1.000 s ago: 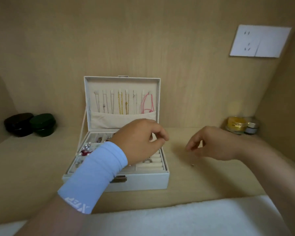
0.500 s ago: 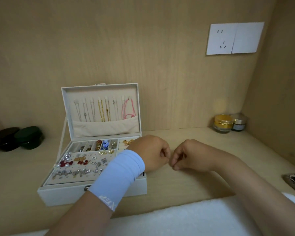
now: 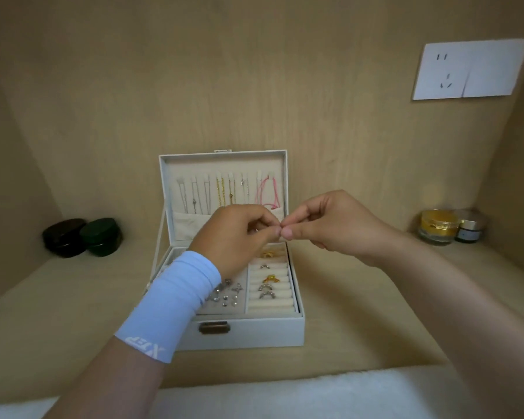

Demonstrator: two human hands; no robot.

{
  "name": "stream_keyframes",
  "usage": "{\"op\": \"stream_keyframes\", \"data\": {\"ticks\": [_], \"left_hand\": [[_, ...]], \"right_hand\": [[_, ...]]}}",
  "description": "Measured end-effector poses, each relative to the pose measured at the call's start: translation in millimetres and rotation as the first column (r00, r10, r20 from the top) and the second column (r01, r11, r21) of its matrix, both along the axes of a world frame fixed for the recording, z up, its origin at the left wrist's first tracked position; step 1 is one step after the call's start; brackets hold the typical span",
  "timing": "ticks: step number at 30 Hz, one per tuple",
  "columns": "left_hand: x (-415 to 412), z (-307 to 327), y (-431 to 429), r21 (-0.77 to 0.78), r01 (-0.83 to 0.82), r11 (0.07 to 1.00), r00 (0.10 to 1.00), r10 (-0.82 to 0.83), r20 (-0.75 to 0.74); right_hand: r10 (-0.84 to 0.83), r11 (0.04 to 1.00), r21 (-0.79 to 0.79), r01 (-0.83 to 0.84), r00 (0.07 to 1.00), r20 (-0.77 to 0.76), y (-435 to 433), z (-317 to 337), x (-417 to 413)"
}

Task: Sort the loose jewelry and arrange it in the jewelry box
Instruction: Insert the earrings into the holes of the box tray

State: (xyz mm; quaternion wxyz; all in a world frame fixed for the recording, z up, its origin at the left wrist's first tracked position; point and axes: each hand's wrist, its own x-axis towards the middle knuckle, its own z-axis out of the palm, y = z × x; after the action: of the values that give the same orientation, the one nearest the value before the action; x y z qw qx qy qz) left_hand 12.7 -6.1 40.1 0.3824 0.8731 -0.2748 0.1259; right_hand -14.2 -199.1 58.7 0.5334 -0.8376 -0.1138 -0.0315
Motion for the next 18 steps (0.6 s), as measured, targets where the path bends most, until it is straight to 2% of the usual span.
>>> {"op": "stream_keyframes", "data": {"ticks": [9, 14, 18], "left_hand": [[1, 7, 71, -0.089, -0.021, 0.996, 0.994, 0.012, -0.105], [6, 1, 104, -0.092, -0.065, 0.994, 0.997, 0.060, -0.056], [6, -3, 120, -0.184, -0.041, 0.982, 0.998, 0.031, -0.055]], "right_hand": [[0.019, 1.000, 0.019, -0.021, 0.994, 0.104, 72, -4, 30], [0.058, 0.997, 0.049, -0.065, 0.990, 0.128, 102, -7, 37], [0.095, 0.994, 0.045, -0.104, 0.981, 0.169, 119, -8, 39]]}}
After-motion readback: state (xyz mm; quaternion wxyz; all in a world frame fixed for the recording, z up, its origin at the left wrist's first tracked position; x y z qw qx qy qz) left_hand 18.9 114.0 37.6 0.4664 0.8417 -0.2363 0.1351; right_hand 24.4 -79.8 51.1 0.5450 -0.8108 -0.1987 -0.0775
